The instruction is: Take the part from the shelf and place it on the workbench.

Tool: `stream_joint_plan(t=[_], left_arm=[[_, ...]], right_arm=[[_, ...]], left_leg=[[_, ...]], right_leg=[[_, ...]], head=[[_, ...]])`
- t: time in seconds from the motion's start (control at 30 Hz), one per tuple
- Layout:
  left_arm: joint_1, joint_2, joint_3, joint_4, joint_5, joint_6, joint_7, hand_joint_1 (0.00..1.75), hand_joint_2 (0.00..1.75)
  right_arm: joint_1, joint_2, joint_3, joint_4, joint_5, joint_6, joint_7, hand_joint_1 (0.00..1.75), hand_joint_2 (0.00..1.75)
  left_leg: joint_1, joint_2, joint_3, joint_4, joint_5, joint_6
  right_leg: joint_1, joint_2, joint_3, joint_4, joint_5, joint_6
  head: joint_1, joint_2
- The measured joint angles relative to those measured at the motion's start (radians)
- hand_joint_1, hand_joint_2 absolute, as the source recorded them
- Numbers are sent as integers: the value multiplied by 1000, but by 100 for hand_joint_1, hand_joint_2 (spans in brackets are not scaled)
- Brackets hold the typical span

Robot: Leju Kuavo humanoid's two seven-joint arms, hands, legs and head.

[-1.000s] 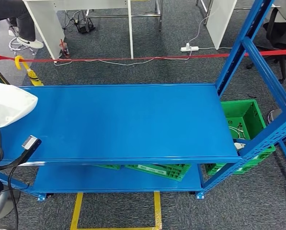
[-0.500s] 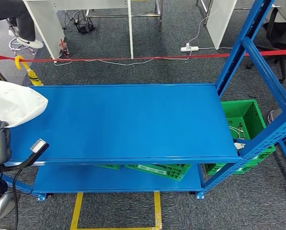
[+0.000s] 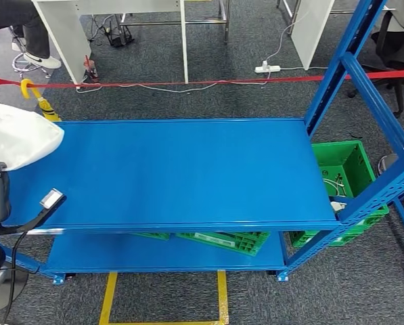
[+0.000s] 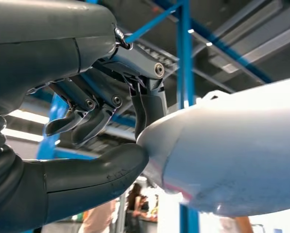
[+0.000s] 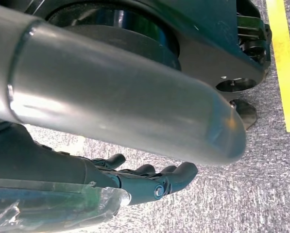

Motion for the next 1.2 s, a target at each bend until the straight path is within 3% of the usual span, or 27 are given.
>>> stream_joint_plan(t=[0.13,0.33,0.47,0.5,0.57,0.63,0.67,0.7,0.73,0.8,0.87,0.97,1.0,1.07,1.13,1.2], left_arm=[[-32,48,-78,-10,0,-19,7,175,175],[-49,84,-124,-21,0,-31,7,175,175],[-52,103,-138,-35,0,-49,7,175,175],[-54,108,-141,-39,0,-51,8,175,175],[-58,116,-147,-47,0,-53,8,175,175],[-60,119,-152,-51,0,-54,8,175,175],[-60,119,-154,-52,0,-55,8,175,175],[-60,119,-156,-52,0,-56,8,175,175],[-60,120,-157,-53,0,-57,8,175,175],[-60,121,-158,-55,0,-58,8,175,175],[-62,126,-157,-59,0,-60,8,175,175],[-63,135,-156,-63,0,-62,8,175,175],[-63,137,-156,-63,0,-62,8,175,175],[-65,142,-156,-65,0,-64,8,175,175],[-67,143,-157,-67,0,-67,8,175,175],[-65,142,-159,-68,0,-70,8,175,175]], right_arm=[[0,0,0,0,4,13,-12,0,0],[0,0,0,0,5,17,-16,0,0],[1,2,0,0,6,15,-18,0,0],[1,2,0,0,6,14,-18,0,0],[0,3,0,0,6,12,-18,0,0],[0,4,0,0,6,12,-18,0,0],[0,4,0,0,6,12,-17,0,0],[1,4,0,0,6,12,-17,0,0],[1,4,0,0,6,12,-17,0,0],[0,4,0,0,6,12,-16,0,0],[-2,5,0,0,6,12,-17,0,0],[-3,7,0,0,6,12,-17,0,0],[-2,8,0,0,6,12,-17,0,0],[-2,9,0,0,6,13,-17,0,0],[-1,9,0,0,6,14,-17,0,0],[-1,9,0,0,6,15,-17,0,0]], left_leg=[[0,0,0,0,0,0],[-1,0,0,0,-1,0],[1,2,2,-4,5,11],[5,3,3,-9,9,14],[11,7,5,-17,15,16],[12,10,3,-16,16,15],[12,10,2,-16,17,14],[12,11,1,-16,19,12],[12,11,1,-15,21,9],[13,11,-1,-13,25,2],[13,11,-6,-9,31,-8],[14,10,-15,-9,44,-27],[15,10,-20,-3,35,-35],[20,11,-50,65,-27,-51],[28,12,-93,195,-117,-65],[36,12,-99,268,-157,-72]], right_leg=[[0,1,0,0,0,0],[-1,1,0,-1,0,0],[-3,2,10,-4,4,13],[-1,1,3,10,-7,16],[-3,0,-35,95,-60,23],[-9,-2,-96,233,-123,30],[-12,-3,-117,280,-136,32],[-14,-3,-121,288,-129,34],[-15,-4,-104,254,-103,34],[-18,-3,-31,111,-38,33],[-17,0,13,16,-6,25],[-16,1,11,8,11,6],[-17,0,6,7,19,-1],[-23,-3,-11,3,37,-10],[-24,-5,-33,3,52,-12],[-25,-6,-57,4,70,-9]], head=[[0,0],[0,0],[-1,0],[1,0],[4,0],[6,0],[6,0],[6,0],[6,0],[6,0],[6,0],[5,0],[4,0],[-1,0],[-6,0],[-6,0]])
